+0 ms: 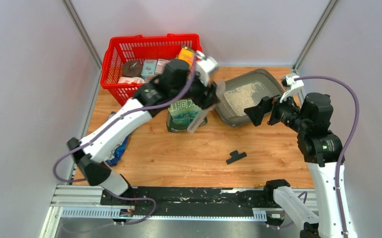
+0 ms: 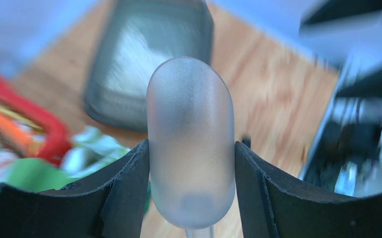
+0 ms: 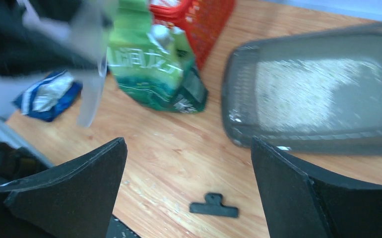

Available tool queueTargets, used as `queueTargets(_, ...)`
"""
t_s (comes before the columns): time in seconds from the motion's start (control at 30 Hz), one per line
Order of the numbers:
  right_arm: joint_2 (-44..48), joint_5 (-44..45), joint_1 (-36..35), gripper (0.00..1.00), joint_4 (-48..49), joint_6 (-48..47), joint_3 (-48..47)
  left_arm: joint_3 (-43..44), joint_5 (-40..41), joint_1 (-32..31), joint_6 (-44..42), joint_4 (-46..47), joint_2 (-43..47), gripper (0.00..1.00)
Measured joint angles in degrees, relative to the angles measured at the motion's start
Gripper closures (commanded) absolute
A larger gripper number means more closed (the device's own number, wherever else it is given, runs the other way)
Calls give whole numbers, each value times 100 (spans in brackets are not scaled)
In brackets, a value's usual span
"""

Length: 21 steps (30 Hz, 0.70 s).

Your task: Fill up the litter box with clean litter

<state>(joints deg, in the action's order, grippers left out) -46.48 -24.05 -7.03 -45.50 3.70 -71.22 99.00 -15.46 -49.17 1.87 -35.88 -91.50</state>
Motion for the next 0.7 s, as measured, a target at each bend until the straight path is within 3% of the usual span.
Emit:
queueTargets(0.17, -455, -1156, -129, 0, 763, 295, -28, -11, 476, 706, 933, 1392, 898, 100)
queueTargets(0.3, -1307, -1615, -487, 0, 1025, 387, -549, -26, 1016, 898, 1502, 2218, 977, 100)
queueTargets(0.7, -2236, -1130, -1912, 0, 2363, 387, -962, 221, 1668, 984, 2594, 2396, 341, 100)
